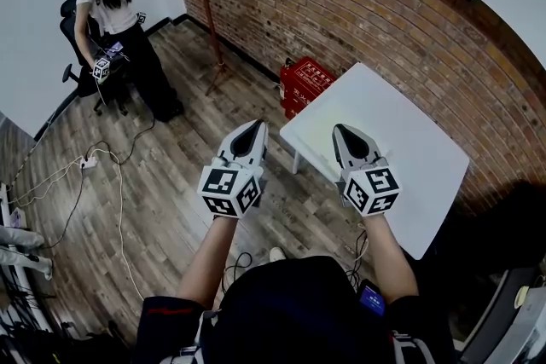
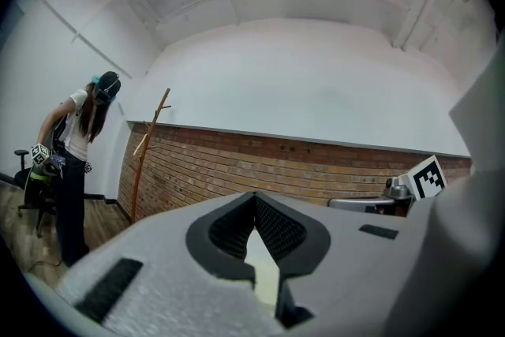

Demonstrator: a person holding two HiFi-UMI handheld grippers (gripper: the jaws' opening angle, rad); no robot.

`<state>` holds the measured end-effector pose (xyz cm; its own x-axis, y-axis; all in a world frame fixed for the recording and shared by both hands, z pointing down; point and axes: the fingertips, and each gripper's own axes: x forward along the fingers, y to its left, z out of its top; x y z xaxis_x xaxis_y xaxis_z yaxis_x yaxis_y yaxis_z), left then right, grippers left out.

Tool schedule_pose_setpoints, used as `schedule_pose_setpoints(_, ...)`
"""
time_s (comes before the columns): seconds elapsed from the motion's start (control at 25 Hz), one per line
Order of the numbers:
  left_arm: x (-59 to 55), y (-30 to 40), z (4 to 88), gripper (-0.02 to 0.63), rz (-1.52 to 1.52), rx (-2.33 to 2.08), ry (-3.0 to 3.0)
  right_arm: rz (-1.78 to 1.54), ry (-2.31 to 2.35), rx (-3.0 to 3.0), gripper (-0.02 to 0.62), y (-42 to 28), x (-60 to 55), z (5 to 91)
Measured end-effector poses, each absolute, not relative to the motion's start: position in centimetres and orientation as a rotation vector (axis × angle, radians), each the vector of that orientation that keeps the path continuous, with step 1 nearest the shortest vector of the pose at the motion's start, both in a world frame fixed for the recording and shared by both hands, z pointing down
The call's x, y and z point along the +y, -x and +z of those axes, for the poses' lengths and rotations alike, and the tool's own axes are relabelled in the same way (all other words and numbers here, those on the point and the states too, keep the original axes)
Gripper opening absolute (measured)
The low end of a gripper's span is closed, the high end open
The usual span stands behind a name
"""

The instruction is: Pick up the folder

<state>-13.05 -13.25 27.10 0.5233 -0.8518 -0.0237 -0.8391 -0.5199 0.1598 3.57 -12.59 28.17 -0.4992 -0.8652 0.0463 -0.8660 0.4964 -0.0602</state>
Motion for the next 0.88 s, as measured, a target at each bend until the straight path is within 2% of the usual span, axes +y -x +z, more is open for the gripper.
schedule_pose_setpoints(0.88, -17.9, 8.7, 32.2, 0.018, -0.056, -1.463, -2.588, 0.226, -1.475, -2.636, 0.029, -7.1, -16.6, 32.9)
